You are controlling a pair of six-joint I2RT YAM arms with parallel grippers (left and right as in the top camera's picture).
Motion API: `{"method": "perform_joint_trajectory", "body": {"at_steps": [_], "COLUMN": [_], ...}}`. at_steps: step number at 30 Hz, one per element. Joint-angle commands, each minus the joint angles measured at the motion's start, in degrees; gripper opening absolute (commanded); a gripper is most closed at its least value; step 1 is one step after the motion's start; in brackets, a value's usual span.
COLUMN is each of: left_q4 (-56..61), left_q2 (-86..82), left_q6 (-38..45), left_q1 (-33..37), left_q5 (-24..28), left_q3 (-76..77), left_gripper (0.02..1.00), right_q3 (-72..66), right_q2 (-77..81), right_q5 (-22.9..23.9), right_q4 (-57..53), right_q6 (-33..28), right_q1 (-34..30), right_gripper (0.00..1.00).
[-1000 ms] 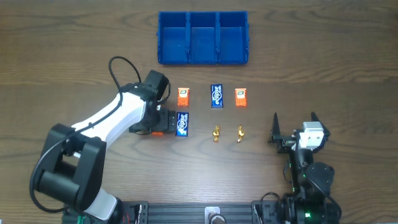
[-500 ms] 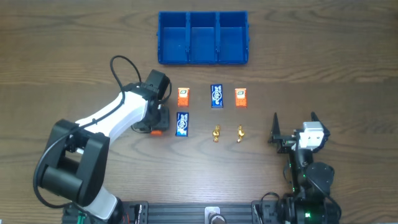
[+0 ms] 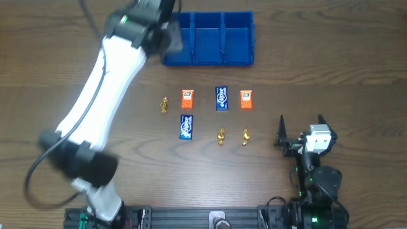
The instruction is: Sort Candies Into Trays
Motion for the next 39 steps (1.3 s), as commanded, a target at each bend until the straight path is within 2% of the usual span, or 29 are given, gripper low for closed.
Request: {"method": "perform_joint_trajectory", "body": {"at_steps": [1,9,12,13,14,16,19,23,25,28,33,39], "left_q4": [-4.9,-1.3,0.1,0.5,0.5,0.1,2.4,9.9,14.7,21.2,26.1,26.3], "left_q2": [19.0,28.4,28.4,28.4,28.1,26.5,16.0,-1.9,-6.0,-4.4,3.4,6.0], "left_q6": [3.6,6.5,6.5,6.5,6.5,6.5,5.8,0.0,-3.3,-4.5,-4.9,-4.9], "left_q1": [2.0,3.1,3.8,4.1,4.1,3.5,0.5,-4.5,-5.8,-7.3,-8.0,-7.8], "left_q5": [0.7,0.6,-0.5,-0.4,-0.6,-1.9,-5.6,-5.3,-0.2,2.7,5.8,6.0], "left_q3": [21.9,26.2,26.2,26.2,26.1,25.7,16.0,-10.5,-25.0,-36.2,-40.2,-40.2], "left_gripper": [0.24,0.261,0.413,0.52,0.575,0.645,0.709,0.748,0.759,0.75,0.741,0.713], "right_q3": [-0.1,-0.1,-0.1,-0.1,-0.1,-0.1,-0.1,-0.1,-0.1,-0.1,-0.1,-0.1], "right_q2": [-0.3,-0.3,-0.3,-0.3,-0.3,-0.3,-0.3,-0.3,-0.3,-0.3,-0.3,-0.3], "right_q5": [0.1,0.1,0.1,0.1,0.1,0.1,0.1,0.1,0.1,0.1,0.1,0.1], "right_q4": [-0.3,-0.3,-0.3,-0.3,-0.3,-0.3,-0.3,-0.3,-0.3,-0.3,-0.3,-0.3], "right_q6": [-0.4,-0.5,-0.5,-0.5,-0.5,-0.5,-0.5,-0.5,-0.5,-0.5,-0.5,-0.5], "right_q1": [0.0,0.0,0.0,0.0,0.0,0.0,0.0,0.0,0.0,0.0,0.0,0.0], "right_gripper": [0.998,0.998,0.998,0.998,0.998,0.998,0.998,0.998,0.998,0.998,0.998,0.998]}}
